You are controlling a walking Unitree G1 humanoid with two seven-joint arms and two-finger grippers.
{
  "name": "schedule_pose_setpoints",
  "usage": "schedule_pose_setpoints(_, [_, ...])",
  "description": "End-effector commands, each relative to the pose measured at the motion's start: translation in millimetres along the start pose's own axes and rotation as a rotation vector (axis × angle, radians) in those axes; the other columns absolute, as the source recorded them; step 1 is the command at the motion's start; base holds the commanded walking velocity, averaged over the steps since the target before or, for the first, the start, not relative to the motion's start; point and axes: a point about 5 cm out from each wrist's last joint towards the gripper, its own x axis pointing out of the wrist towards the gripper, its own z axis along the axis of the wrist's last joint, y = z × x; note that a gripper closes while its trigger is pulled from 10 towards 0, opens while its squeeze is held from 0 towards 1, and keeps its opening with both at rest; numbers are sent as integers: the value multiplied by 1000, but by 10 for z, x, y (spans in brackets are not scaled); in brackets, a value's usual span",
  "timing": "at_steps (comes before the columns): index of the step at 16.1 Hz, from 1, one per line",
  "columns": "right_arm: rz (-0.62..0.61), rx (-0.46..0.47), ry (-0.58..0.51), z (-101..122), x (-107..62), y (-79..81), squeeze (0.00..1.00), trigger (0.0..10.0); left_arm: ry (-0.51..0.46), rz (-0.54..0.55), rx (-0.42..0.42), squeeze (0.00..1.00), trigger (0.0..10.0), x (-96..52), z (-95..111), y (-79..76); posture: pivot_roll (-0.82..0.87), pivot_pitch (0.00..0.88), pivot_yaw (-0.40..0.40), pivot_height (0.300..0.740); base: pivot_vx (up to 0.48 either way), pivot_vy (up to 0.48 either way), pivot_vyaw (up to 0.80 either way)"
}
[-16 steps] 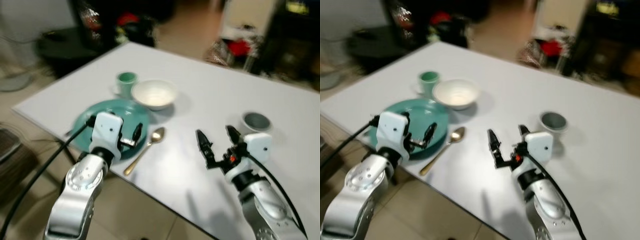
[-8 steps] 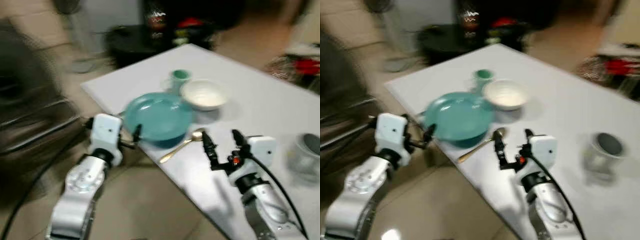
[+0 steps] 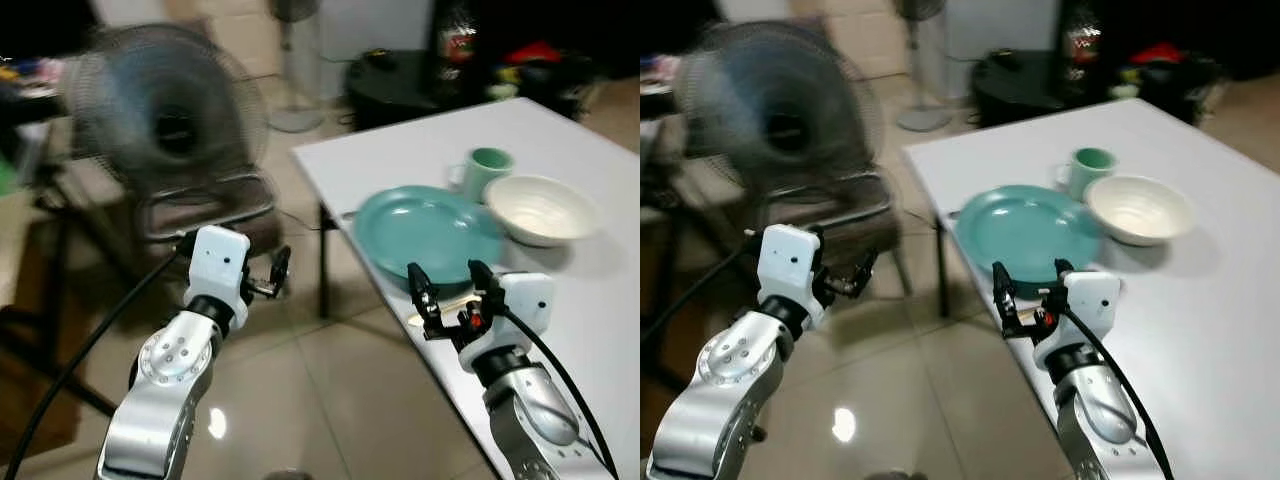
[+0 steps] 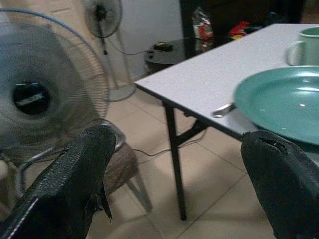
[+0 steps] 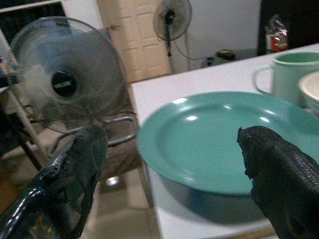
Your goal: Setting the table
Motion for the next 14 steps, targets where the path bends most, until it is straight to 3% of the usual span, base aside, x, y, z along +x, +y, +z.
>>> schedule_pose_setpoints(1, [7,11,-15,42,23,25,1000,10000,-5,22,23,0,10000,-5,29,51,32,0,26,740,0,0,800])
schedule_pose_setpoints(5, [-5,29,-8,14,32,17,1000,10000,-7,35,17,0,10000,9,27,75,42,0,17,740,0,0,600])
schedule_pose_setpoints(6, [-33,51,-1,-3,48,-11,0,10000,-9,37,20,0,10000,24,35,83,43,0,25,740,0,326,0])
schedule_pose_setpoints(14, [-81,75,42,-55,73,-59,0,10000,-7,34,21,0,10000,28,42,108,50,0,21,740,0,353,0])
